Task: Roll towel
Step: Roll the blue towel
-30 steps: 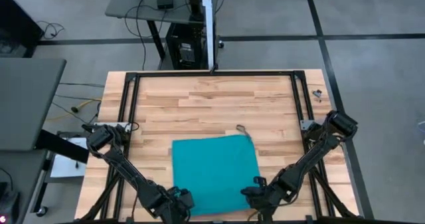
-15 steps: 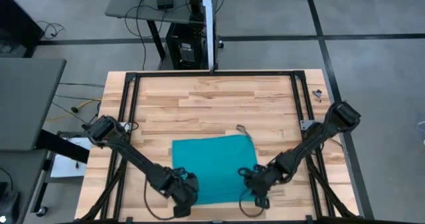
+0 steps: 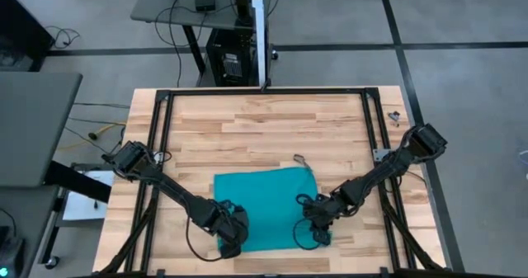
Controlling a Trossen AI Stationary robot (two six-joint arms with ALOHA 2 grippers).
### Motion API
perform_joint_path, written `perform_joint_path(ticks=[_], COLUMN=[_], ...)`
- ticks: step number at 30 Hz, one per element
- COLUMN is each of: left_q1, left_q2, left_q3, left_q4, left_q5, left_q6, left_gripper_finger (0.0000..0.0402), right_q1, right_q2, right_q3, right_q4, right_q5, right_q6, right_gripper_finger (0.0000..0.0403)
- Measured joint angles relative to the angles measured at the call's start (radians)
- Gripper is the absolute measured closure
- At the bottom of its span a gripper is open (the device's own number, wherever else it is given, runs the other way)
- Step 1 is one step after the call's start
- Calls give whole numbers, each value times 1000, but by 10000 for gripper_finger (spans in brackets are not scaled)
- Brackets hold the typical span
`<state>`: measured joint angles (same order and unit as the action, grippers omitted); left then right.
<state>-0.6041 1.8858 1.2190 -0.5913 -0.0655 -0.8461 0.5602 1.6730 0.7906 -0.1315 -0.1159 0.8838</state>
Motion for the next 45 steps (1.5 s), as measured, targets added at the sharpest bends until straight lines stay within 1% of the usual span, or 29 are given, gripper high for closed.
perform_joint_path(ticks=[6,11,13,17,21,23,27,31,35,39,40,42,45], left_q1=[1,7,13,23,36,42,50,50,39,4,0,-11,-22], left_q2=[0,0,0,-8,-56,-83,-135,-155,-157,-152,-152,-152,-149], left_q3=[0,0,0,-1,2,9,11,11,11,-9,-17,-29,-32], left_q4=[-3,-5,-7,-34,-111,-162,-173,-171,-134,-58,-40,1,7], left_q5=[-11,-10,-7,13,16,11,-19,-47,-55,-54,-48,-45,-48], left_q6=[-19,-29,-33,-29,-32,-29,-14,-26,-66,-95,-111,-143,-156], left_gripper_finger=[402,399,389,350,315,306,303,305,306,306,306,306,306], right_q1=[-6,-15,-23,-44,-81,-104,-131,-120,-71,-3,11,33,53], right_q2=[0,0,0,-12,-69,-116,-206,-239,-234,-204,-195,-179,-137], right_q3=[-9,-9,-10,-10,-11,-11,-11,-10,-10,-14,-18,-29,-30], right_q4=[4,-3,-8,-17,-71,-109,-172,-177,-174,-159,-139,-37,69], right_q5=[5,5,4,3,1,1,3,6,16,93,107,132,170], right_q6=[-14,-24,-19,-14,-25,-34,-75,-78,-69,-40,-37,-32,-43], right_gripper_finger=[400,383,372,340,303,287,268,265,270,275,275,275,277])
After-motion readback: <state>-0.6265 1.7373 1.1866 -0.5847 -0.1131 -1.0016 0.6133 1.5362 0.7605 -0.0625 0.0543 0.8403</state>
